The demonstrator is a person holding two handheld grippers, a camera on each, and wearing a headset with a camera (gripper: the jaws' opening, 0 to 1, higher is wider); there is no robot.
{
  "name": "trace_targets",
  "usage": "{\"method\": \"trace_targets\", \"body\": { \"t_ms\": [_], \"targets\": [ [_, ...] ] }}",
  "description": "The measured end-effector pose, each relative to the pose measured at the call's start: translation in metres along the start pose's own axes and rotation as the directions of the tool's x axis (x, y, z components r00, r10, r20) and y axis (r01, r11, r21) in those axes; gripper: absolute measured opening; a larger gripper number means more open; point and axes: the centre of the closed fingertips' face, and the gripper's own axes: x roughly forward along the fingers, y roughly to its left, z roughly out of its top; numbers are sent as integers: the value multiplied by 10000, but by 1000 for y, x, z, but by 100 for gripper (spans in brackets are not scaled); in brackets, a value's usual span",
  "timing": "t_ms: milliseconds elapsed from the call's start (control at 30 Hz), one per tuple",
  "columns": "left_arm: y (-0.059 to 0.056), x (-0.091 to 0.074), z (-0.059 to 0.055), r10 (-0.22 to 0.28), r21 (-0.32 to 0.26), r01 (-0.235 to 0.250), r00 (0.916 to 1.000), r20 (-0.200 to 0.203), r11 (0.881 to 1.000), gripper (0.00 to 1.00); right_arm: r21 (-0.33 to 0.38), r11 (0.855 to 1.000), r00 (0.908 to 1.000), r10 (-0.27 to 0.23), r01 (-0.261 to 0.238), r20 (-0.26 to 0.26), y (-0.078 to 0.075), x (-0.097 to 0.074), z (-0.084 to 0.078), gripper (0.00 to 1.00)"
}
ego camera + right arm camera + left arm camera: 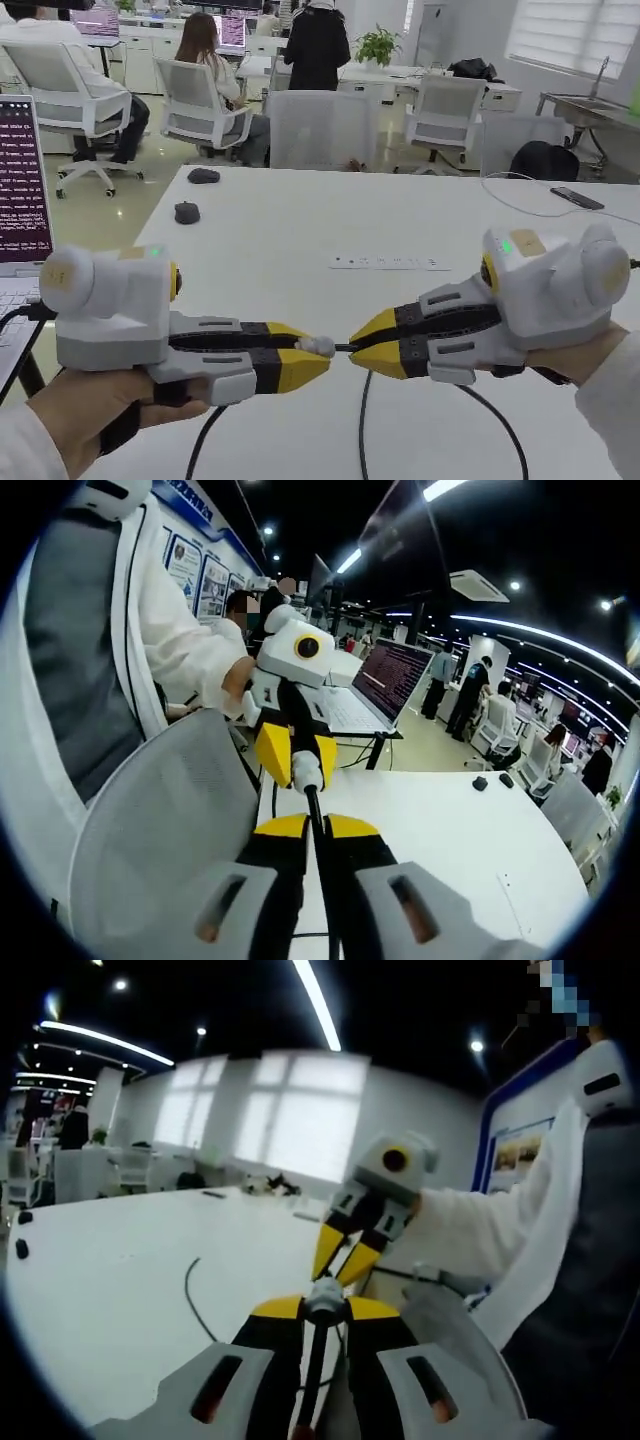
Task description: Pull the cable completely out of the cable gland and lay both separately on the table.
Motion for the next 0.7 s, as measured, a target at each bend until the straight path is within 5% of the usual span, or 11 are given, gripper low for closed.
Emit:
{"method": "trace_targets", "body": {
  "t_ms": [300,467,700],
  "targets": [
    [5,1,4,484,-218,-485,9988,-44,9986,16,191,9988,9986,447,-453,297,-4,-7,-5,3],
    [12,-7,7,794,-720,-772,9964,291,9944,16,410,9987,9993,278,-288,248,-11,-17,-18,3],
    [15,-13,11,1103,-674,-1074,9931,398,9919,16,987,9950,9998,-167,159,69,-21,-35,-40,3]
  ]
}}
